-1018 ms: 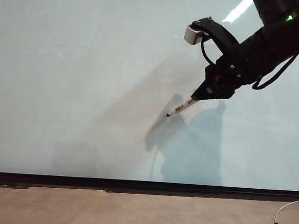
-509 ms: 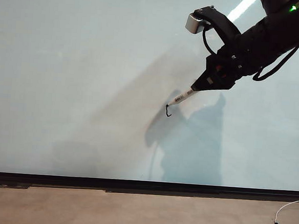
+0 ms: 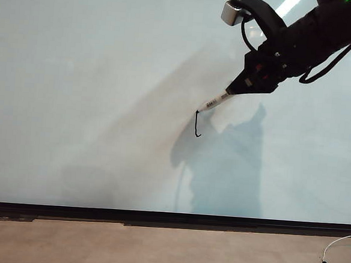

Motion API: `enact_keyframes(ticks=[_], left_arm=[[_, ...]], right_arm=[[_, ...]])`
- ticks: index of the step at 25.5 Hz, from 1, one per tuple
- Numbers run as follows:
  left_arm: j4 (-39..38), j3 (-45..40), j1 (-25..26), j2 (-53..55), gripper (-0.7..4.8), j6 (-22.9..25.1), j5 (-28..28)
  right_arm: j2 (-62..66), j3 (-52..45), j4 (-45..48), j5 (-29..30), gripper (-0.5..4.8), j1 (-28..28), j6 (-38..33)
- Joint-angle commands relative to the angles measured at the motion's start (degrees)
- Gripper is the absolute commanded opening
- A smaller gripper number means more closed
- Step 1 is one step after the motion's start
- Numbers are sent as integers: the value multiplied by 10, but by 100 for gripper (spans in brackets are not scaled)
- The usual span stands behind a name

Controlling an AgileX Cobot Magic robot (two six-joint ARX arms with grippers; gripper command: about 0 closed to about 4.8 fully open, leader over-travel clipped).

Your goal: Pick up the pen on the shelf to the right of the whiteboard and draw a rectangle.

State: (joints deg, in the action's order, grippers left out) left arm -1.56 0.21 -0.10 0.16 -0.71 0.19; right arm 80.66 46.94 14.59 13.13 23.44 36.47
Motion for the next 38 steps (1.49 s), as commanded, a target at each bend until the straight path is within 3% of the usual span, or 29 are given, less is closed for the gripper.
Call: enact_keyframes(ticks=[1,13,20,22,24,29,38], left_arm=[[3,2,0,0,-4,3,0],[3,2,0,0,-4,3,0],[3,2,0,0,-4,3,0],[3,2,0,0,-4,3,0],[3,2,0,0,-4,3,0],[4,2,0,0,-4,3,0],[3,2,0,0,-4,3,0]], right_arm=[[-10,4,28,-8,-4,0,2],[-24,4,32,-10,-4,0,2],[-57,-7,-12,-7,-5,17,4],[-70,-19,-5,-8,-5,17,-22],[-77,-45,36,-8,-6,17,-66],[-81,-150,241,-17,-6,17,-212],[-24,-166,330,0,-5,15,-250]])
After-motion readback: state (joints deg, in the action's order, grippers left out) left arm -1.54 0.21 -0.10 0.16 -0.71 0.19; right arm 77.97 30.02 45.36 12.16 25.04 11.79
